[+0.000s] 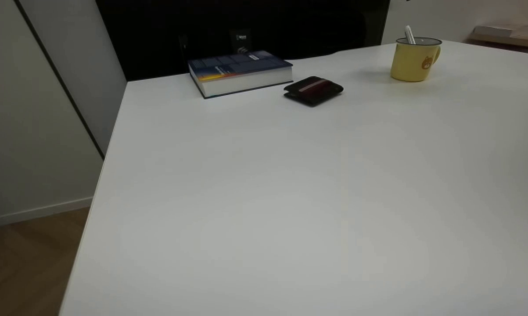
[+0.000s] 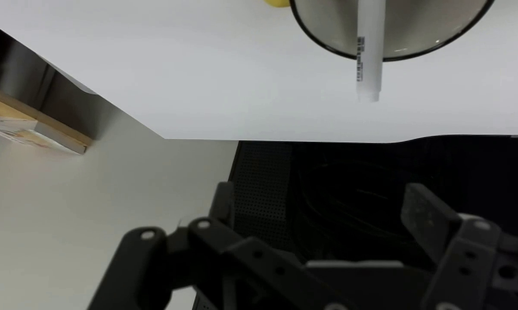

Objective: Put the marker on the table

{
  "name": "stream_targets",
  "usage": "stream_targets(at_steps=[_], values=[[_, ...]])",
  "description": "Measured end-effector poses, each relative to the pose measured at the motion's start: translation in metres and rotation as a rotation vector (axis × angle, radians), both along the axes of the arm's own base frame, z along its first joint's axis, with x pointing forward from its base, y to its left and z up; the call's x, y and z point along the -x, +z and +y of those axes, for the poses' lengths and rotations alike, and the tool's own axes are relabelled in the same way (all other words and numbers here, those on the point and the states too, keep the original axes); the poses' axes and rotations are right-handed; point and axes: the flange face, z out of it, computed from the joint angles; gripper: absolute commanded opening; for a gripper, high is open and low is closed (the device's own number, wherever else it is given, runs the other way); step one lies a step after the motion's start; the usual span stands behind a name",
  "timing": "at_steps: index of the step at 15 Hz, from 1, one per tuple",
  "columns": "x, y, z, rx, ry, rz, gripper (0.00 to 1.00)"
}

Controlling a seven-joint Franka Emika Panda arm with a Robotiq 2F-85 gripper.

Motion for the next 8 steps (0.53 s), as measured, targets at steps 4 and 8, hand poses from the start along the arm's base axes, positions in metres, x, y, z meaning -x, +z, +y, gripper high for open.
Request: stream_targets(at_steps=[4, 8], values=[[-0.004, -0.01, -0.012, -0.004, -0.021, -0.002, 1.0], [-0.008, -0.023, -0.022, -0.007, -0.037, 0.007, 1.0]])
